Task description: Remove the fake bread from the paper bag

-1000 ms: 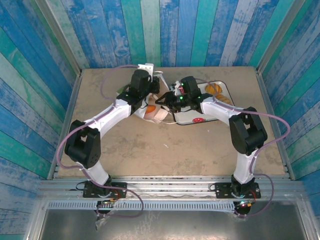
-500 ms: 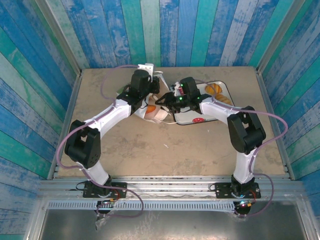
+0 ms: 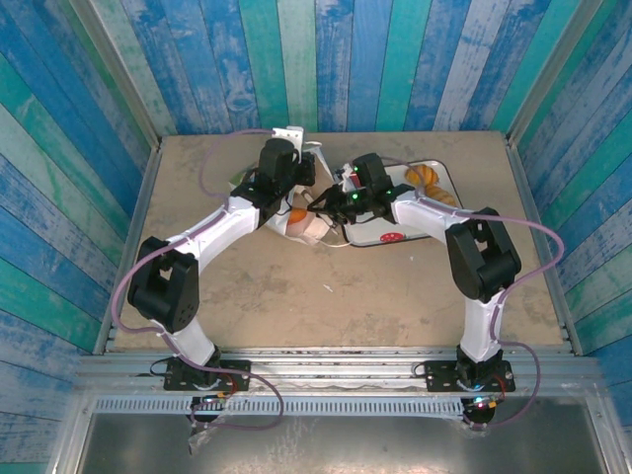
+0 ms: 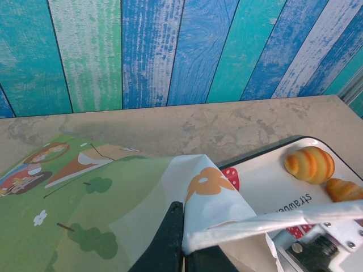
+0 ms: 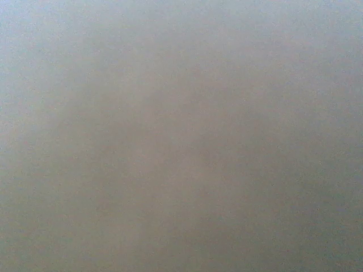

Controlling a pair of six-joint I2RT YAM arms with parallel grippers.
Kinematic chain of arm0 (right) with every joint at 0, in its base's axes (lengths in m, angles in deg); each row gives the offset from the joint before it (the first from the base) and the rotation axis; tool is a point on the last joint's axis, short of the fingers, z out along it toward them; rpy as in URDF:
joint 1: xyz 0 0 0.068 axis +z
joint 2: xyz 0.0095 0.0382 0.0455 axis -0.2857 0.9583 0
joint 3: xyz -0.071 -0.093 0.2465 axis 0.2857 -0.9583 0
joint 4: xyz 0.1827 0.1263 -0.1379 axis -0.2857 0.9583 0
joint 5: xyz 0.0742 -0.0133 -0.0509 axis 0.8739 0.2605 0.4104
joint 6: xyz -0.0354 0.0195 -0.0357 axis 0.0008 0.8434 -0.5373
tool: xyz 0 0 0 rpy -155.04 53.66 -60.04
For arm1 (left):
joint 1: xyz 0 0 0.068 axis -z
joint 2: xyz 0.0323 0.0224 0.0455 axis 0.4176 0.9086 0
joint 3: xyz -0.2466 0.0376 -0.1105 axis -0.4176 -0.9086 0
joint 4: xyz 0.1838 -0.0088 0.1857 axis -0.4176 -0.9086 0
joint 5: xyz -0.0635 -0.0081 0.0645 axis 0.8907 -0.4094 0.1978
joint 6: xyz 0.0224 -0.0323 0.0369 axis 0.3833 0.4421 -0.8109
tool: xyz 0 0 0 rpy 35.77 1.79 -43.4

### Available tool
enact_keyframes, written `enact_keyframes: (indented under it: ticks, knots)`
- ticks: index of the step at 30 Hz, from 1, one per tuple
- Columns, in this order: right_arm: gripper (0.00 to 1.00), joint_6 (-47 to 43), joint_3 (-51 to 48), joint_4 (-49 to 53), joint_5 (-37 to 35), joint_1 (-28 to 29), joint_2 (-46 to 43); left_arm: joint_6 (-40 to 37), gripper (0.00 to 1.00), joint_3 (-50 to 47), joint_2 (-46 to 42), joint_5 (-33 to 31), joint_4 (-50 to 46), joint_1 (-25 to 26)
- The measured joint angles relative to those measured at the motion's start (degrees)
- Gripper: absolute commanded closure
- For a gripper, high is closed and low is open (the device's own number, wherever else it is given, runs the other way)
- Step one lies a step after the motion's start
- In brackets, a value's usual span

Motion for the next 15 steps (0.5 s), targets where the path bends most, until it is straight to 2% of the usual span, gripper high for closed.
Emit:
enact_keyframes:
  ticks: [15]
  knots:
    - [0.78, -8.9, -1.1, 12.5, -3.1, 0.0, -9.2, 0.0, 1.00, 0.0, 0.0, -2.6, 0.0, 0.1]
